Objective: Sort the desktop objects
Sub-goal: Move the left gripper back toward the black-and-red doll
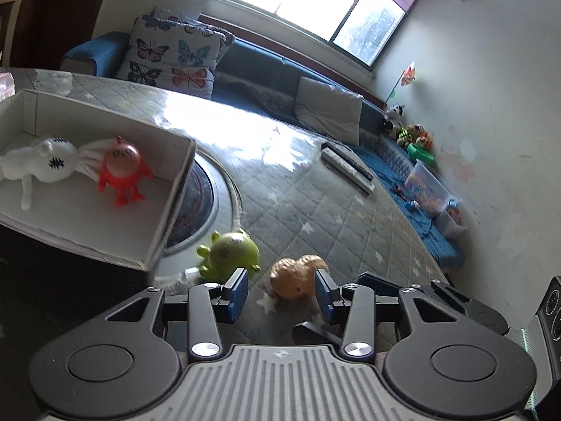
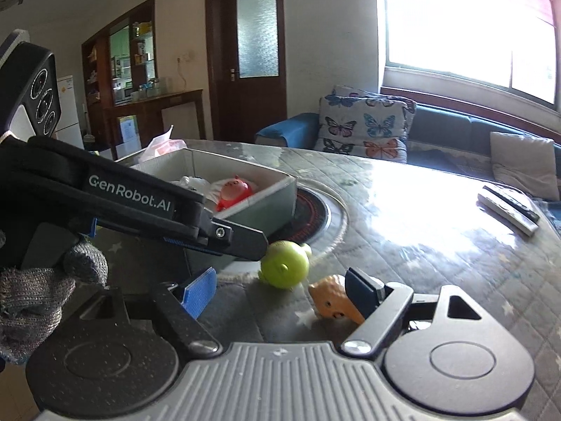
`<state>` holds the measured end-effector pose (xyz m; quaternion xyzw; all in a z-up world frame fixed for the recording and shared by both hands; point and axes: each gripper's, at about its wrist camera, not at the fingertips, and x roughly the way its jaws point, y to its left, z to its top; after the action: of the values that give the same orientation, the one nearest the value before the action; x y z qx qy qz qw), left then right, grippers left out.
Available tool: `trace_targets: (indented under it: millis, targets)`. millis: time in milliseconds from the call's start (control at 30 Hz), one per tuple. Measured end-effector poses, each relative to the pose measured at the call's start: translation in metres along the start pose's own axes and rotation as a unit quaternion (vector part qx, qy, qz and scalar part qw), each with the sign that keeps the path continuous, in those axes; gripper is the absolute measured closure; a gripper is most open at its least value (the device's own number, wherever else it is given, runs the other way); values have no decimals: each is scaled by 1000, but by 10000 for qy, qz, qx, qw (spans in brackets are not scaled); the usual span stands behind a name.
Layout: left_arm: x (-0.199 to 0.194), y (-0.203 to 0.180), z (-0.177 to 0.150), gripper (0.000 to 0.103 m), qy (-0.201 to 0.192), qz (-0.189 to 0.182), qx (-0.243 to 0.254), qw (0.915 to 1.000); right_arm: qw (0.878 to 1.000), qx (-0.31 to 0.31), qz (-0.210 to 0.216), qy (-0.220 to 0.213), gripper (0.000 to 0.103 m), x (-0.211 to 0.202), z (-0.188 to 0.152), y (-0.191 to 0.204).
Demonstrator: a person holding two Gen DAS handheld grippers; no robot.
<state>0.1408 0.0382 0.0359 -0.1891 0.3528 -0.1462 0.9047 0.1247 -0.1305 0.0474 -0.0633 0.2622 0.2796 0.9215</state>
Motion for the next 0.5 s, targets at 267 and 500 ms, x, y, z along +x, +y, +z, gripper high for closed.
trace_targets:
  millis: [267,500]
  targets:
    - [16,-18,-11,59,233,-106,168,9995,9993,258,-273,41,21,-12,-15,-19]
    - [31,-28,-18,59,392,-172,237,9988,9975,467,-518,97,20,-17,-27,-44]
